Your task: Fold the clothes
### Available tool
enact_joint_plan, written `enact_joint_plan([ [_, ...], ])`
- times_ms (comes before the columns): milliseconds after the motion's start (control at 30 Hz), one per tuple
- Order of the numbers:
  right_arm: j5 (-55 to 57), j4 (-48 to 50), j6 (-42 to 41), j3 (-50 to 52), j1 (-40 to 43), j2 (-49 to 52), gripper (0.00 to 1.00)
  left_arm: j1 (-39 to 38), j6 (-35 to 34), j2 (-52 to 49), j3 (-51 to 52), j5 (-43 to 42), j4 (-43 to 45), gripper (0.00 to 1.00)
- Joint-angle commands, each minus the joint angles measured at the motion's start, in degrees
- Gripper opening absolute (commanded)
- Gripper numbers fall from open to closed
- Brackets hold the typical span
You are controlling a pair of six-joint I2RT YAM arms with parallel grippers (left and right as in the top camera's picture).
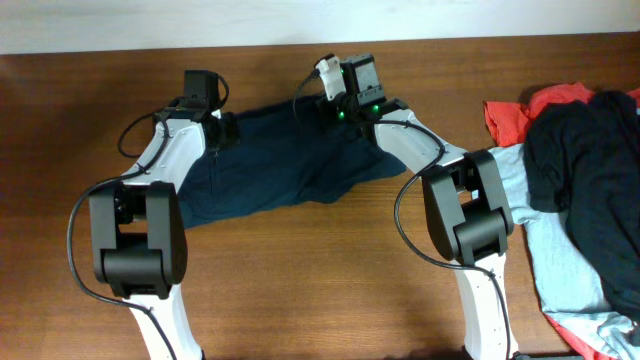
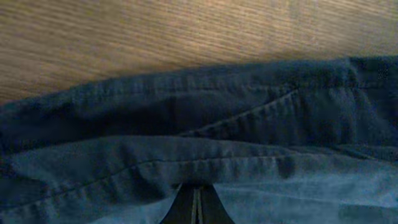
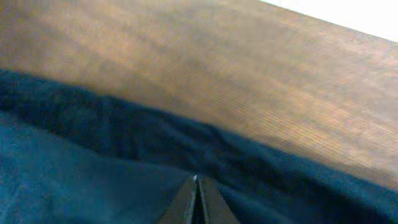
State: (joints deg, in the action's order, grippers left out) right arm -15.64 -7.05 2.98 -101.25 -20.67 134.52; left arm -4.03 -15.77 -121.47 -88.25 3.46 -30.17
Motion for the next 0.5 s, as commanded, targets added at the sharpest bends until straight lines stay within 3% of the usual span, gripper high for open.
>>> enact_joint_plan([
  [0, 2.8, 0.5, -1.5, -0.9, 0.1, 0.9, 0.10, 0.4, 1.3, -0.5, 0.0, 1.1, 1.1, 0.00],
  [167, 2.8, 0.5, -1.5, -0.9, 0.1, 0.9, 0.22, 0.4, 1.3, -0.5, 0.0, 1.7, 2.4, 0.01],
  [467, 3.0, 0.0, -1.5, -0.9, 0.2, 3.1, 0.33, 0.6, 2.6, -0.5, 0.0, 3.9, 1.6, 0.01],
])
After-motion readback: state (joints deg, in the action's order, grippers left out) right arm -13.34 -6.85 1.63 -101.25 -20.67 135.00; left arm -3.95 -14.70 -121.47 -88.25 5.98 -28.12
